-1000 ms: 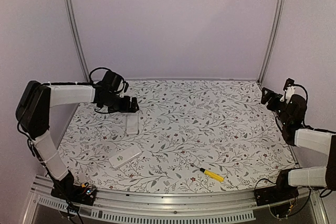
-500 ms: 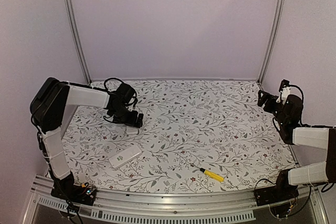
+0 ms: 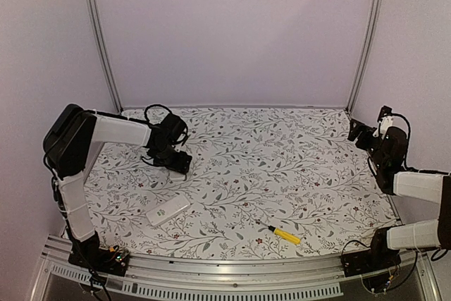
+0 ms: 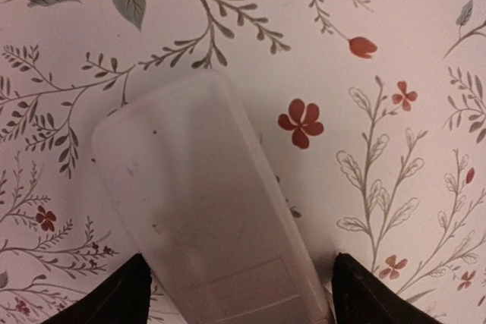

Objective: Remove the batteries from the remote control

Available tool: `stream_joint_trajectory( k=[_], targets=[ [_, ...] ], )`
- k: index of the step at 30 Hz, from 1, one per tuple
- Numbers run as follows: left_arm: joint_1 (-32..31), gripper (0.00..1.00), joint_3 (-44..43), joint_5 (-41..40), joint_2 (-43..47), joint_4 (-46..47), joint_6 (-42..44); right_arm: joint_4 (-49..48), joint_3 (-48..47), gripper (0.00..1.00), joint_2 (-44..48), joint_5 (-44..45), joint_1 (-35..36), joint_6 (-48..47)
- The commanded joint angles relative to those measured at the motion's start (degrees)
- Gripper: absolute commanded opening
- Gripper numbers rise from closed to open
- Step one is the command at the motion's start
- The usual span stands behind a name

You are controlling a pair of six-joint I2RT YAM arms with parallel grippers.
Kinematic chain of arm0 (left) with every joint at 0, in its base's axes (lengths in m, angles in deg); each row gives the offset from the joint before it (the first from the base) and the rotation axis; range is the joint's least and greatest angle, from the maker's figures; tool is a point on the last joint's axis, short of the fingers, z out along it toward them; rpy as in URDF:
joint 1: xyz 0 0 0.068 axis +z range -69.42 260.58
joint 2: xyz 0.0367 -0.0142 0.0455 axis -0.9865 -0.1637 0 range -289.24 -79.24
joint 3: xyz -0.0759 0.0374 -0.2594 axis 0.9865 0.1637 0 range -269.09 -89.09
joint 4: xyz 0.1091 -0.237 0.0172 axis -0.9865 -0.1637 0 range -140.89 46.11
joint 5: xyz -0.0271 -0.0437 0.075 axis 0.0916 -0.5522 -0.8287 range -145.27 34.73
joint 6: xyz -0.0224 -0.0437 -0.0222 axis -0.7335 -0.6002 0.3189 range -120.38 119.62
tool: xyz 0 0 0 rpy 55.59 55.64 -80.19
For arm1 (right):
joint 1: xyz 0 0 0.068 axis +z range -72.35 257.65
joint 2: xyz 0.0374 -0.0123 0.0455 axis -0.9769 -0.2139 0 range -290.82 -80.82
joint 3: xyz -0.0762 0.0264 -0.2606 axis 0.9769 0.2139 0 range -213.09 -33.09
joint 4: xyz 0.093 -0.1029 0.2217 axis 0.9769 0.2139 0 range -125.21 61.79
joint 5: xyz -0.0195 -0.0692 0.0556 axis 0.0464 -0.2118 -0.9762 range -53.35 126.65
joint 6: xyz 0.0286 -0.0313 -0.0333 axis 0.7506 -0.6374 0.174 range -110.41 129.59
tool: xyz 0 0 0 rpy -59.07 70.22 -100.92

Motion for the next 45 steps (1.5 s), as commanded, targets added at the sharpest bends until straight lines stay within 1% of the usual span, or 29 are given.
stream_joint_trajectory(
  k=[1, 8, 10, 14, 18, 20, 25, 28, 30, 32, 34, 39, 43, 45],
  targets=[
    [-0.7, 0.79, -1.1, -0.4, -2.0, -1.0, 1.0, -0.7, 0.2, 0.99, 1.4, 1.6, 0.4, -0.2],
    [-0.8, 0.70, -1.3, -0.6, -2.3, -1.4, 1.3, -0.7, 0.2, 0.99, 1.5, 1.0, 0.4, -0.4],
    [-0.7, 0.64, -1.2, -0.6, -2.0, -1.3, 1.2, -0.7, 0.2, 0.99, 1.8, 0.2, 0.4, -0.4],
    [-1.0, 0.59, 0.9, 0.8, 1.8, 1.2, 1.8, 0.7, -1.4, 0.99, 1.3, -1.7, 0.5, -0.5],
    [-2.4, 0.57, 3.6, 3.6, 7.6, 4.0, 4.3, 5.1, -5.0, 0.98, 1.0, -8.3, 0.7, -0.6],
    [-3.7, 0.56, 4.1, 4.1, 9.6, 4.2, 5.8, 8.0, -6.7, 0.97, 1.6, -10.5, 1.1, -0.9],
    [-9.0, 0.53, 4.1, 4.2, 13.3, 5.0, 8.7, 23.9, -13.8, 0.97, 4.8, -15.1, 4.2, -1.1],
    [-14.4, 0.52, 3.7, 4.5, 15.7, 7.1, 12.6, 32.9, -18.0, 0.96, 6.6, -20.8, 5.6, 0.4],
    [-18.4, 0.51, 3.5, 4.7, 17.3, 8.6, 16.1, 36.5, -20.1, 0.95, 7.1, -25.8, 6.9, 3.1],
    [-22.2, 0.51, 4.0, 5.2, 18.8, 10.7, 18.9, 37.9, -20.9, 0.93, 7.0, -31.0, 9.5, 6.3],
    [-25.0, 0.50, 5.5, 6.5, 20.8, 13.3, 20.5, 39.2, -21.4, 0.91, 6.0, -33.9, 13.8, 9.4],
    [-28.4, 0.50, 9.3, 9.2, 25.1, 17.4, 21.1, 43.8, -23.4, 0.88, 1.1, -35.5, 25.9, 13.7],
    [-29.5, 0.50, 10.9, 8.5, 26.7, 17.6, 21.9, 43.2, -24.7, 0.88, -2.8, -35.5, 34.6, 17.3],
    [-30.5, 0.50, 11.0, 5.6, 26.6, 16.8, 22.6, 42.8, -26.2, 0.87, -4.9, -34.5, 38.6, 19.1]
  ],
)
